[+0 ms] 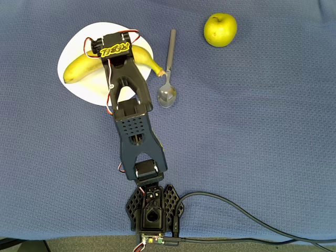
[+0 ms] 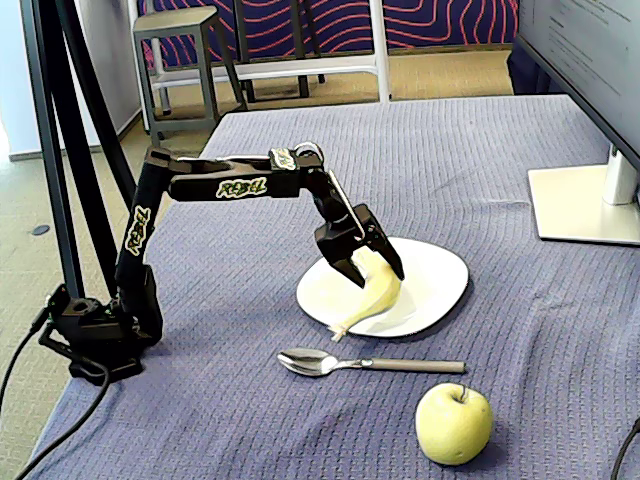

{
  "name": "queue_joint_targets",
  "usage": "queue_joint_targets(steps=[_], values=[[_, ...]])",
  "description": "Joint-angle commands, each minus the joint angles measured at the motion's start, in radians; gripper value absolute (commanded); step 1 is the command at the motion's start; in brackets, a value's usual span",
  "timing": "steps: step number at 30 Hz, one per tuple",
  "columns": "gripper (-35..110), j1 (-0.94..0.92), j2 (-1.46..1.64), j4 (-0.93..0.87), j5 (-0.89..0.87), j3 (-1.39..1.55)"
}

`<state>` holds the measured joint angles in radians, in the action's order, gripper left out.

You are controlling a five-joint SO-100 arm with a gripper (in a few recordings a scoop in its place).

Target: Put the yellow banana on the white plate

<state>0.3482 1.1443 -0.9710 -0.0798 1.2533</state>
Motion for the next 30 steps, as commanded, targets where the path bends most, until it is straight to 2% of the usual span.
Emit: queue_joint_targets(steps=[1,5,8,12,20,26,30], values=[[5,0.002,0.021,-0.006,-0.015,-0.037],[8,0.008,0.021,-0.009,-0.021,-0.037],[19,0.009,0.020,-0.015,-0.031,-0.034],[25,0.006,0.014,-0.034,-0.051,-0.034],[27,0.000,0.009,-0.077,-0.091,-0.038],[24,-0.002,0.032,-0.186,-0.183,-0.061],[22,-0.009,0.075,-0.210,-0.183,-0.064]])
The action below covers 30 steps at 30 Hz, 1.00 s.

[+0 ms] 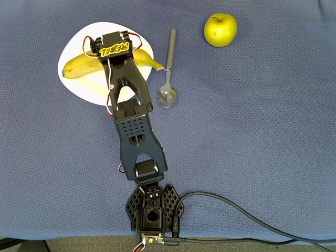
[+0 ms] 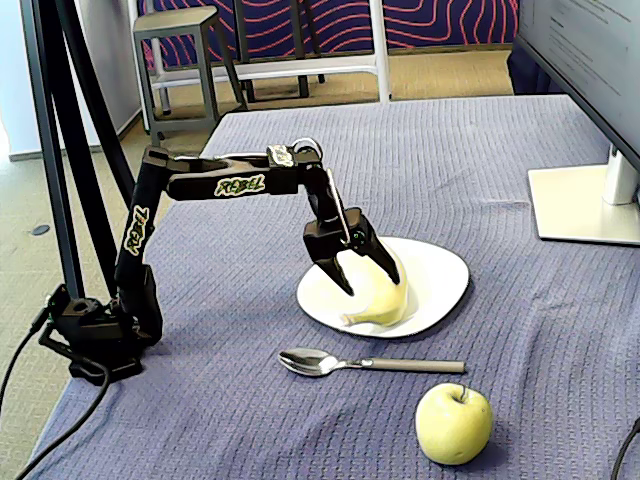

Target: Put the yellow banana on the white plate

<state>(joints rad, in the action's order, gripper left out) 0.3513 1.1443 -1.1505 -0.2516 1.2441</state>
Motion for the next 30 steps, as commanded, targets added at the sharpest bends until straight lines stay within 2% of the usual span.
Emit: queue_joint_targets(steps=[1,9,16,19,24,30], values=[[21,-0.015,0.089,-0.031,-0.002,-0.057],[15,-0.048,0.316,-0.011,0.051,0.060],[6,-0.121,0.696,0.048,0.153,0.400],[8,-0.178,0.854,0.071,0.199,0.554],[2,-0.275,1.126,0.103,0.307,0.804],[0,-0.364,1.439,0.144,0.354,1.095]])
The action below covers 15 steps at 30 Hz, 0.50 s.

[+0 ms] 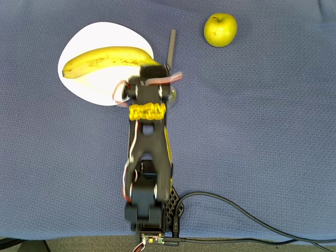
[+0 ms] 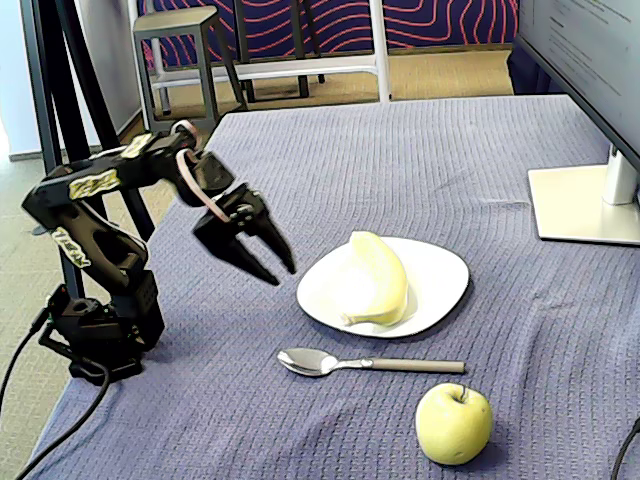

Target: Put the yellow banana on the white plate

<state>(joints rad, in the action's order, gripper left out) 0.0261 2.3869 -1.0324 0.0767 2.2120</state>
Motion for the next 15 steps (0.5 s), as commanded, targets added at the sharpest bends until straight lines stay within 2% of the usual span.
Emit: queue_joint_targets(steps=[1,15], values=[[0,-0.049,0.242,0.026,0.028,0.169],[0,-0.129,0.713,0.025,0.118,0.620]])
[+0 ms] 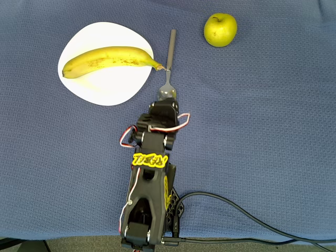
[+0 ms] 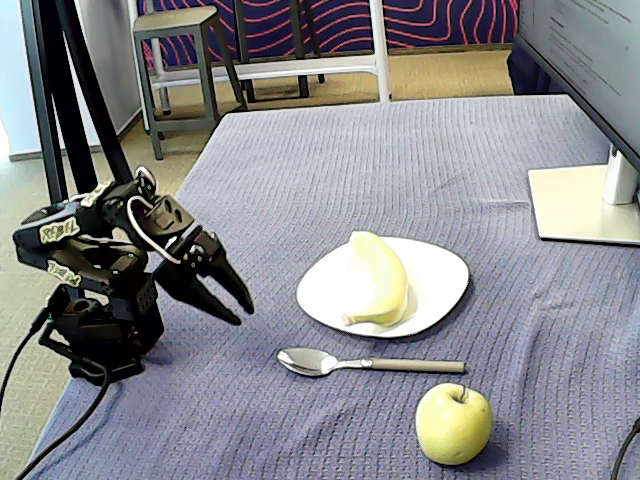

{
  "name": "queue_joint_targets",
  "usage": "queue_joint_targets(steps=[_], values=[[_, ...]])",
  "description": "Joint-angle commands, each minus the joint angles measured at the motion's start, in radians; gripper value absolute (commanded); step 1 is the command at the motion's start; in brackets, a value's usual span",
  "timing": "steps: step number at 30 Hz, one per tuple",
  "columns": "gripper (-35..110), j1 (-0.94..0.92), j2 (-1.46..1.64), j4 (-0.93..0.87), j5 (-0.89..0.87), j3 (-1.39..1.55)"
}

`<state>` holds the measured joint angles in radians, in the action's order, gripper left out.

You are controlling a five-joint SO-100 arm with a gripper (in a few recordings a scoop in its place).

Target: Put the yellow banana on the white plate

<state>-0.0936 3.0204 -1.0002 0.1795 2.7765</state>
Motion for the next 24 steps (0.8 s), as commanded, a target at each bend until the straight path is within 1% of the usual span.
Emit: queue_joint_targets(steps=[1,9,14,17,24], values=[[0,-0.012,0.087,-0.009,0.020,0.074],[0,-0.028,0.107,0.003,0.051,0.186],[0,0.000,0.110,0.000,0.026,0.186],[0,0.002,0.110,-0.028,0.041,0.179],[0,-0.002,0.114,-0.026,0.046,0.179]])
